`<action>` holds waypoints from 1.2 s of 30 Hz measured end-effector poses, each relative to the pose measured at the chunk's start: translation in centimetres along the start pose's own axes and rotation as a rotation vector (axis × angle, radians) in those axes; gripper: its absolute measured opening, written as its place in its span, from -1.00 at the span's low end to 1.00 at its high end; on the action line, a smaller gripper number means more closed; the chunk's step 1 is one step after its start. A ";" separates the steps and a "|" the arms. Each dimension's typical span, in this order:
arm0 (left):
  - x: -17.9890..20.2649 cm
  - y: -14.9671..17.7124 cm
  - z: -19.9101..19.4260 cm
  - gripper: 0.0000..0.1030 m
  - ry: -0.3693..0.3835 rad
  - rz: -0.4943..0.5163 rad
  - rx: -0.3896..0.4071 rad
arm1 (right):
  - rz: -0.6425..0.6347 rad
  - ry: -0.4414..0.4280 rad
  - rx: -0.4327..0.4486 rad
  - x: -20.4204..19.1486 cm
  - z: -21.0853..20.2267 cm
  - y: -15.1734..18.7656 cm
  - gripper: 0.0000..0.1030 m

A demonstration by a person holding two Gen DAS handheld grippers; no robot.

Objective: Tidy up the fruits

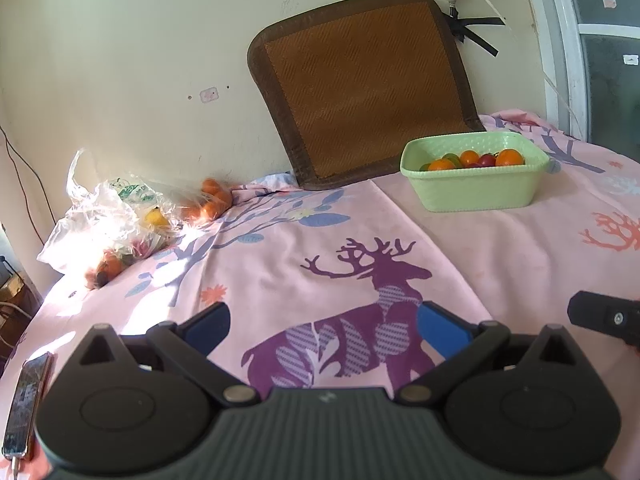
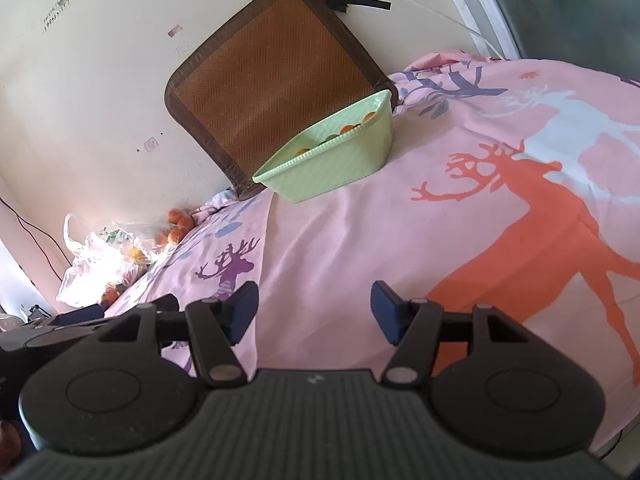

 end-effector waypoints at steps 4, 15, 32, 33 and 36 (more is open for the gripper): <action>-0.2 0.1 0.1 1.00 -0.005 0.000 -0.004 | 0.001 0.001 -0.001 0.0 0.1 0.1 0.26; -0.2 0.1 0.3 1.00 -0.007 0.006 -0.010 | 0.005 0.003 -0.006 0.0 0.2 0.2 0.26; -0.1 0.4 0.4 1.00 0.002 -0.002 -0.033 | 0.007 0.003 -0.005 0.1 0.2 0.2 0.26; -0.1 0.5 0.4 1.00 -0.003 -0.002 -0.038 | 0.007 0.003 -0.005 0.1 0.2 0.2 0.26; -0.2 0.6 0.6 1.00 -0.011 0.000 -0.047 | 0.007 0.002 -0.006 0.2 0.2 0.2 0.26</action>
Point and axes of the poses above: each gripper's, at about its wrist camera, not at the fingertips, and z roughly the way its jaws point, x to its right, y to its underside, the point moved 8 cm from there along z, roughly the way its jaws point, and after that the axes turned 11 degrees about y, right-handed, at the moved point
